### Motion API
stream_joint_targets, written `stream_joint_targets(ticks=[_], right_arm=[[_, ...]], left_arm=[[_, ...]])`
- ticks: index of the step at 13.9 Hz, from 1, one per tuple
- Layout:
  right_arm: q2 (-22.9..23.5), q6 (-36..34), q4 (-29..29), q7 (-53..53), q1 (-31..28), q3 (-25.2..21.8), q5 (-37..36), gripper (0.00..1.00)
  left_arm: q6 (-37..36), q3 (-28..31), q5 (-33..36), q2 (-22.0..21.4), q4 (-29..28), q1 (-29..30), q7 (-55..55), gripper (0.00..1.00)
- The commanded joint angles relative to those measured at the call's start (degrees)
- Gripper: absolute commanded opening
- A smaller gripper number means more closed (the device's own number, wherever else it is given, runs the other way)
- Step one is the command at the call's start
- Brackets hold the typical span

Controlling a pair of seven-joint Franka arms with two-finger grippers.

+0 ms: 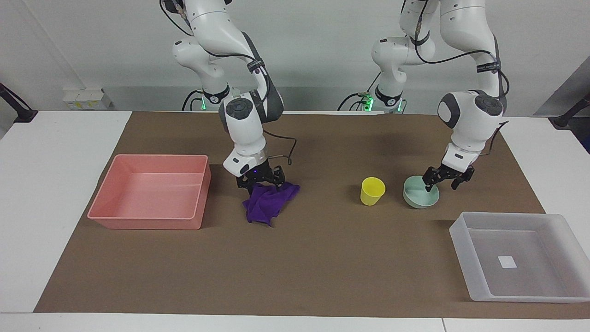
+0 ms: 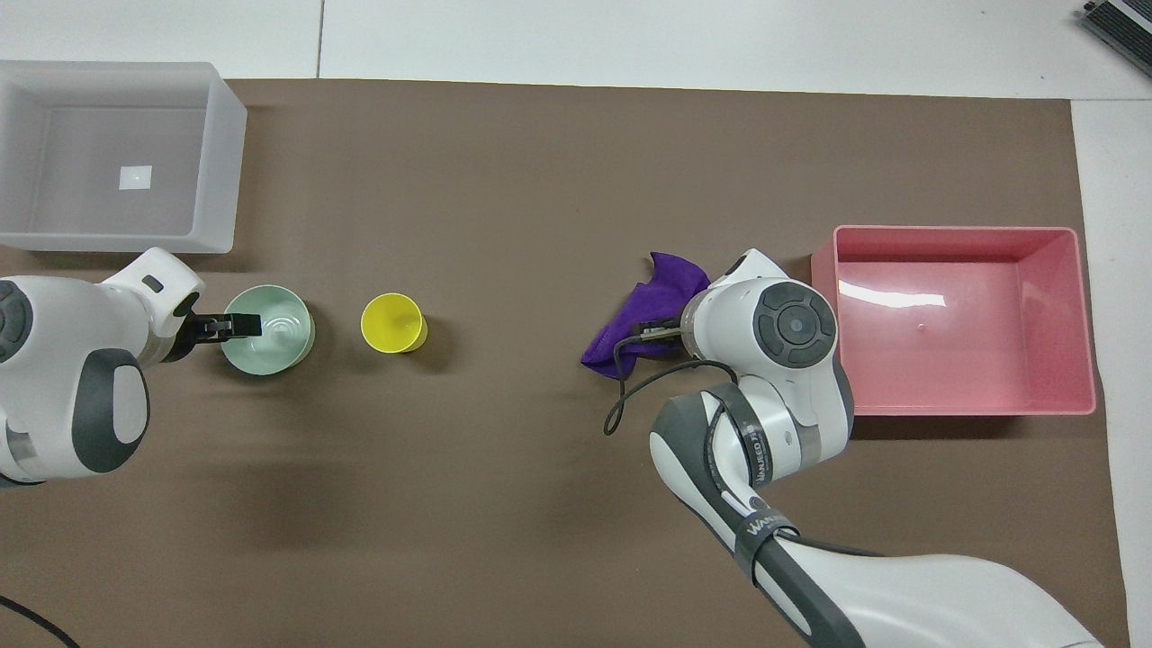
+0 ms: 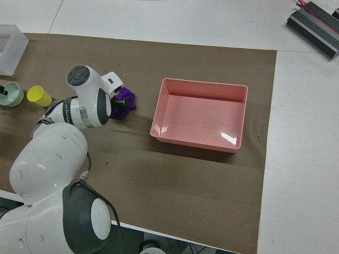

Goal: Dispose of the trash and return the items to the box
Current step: 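Grasp the green bowl with the left gripper while the right gripper grasps the cloth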

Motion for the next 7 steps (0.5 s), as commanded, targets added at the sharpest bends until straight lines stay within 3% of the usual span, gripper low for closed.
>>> stream_joint_targets(ticks=[1,3,4,7], right_arm=[[-0.13,1.46,-0.81,0.08,-0.26,0.51,1.77,0.00],[-0.13,1.20,-0.55,1.85,-0.17,0.51,1.77,0.00],[-0.21,0.93,-0.55,2.11,-0.17,0.42,1.77,0.00],[-1.27,-0.99,-0.20,4.56,-0.17,0.33,1.68,0.00]], left_arm=[[1.73,-0.43,0.51,0.41,-1.36,0.74,-0.68,0.99],[1.56,-0.43,0.51,0.41,-1.27,0.74,-0.68,0.15],[1.48,-0.43,0.51,0.50,-0.92,0.74,-0.85,0.00],[1.21,-0.43,0.51,0.15,-0.57,0.74,-0.85,0.00]])
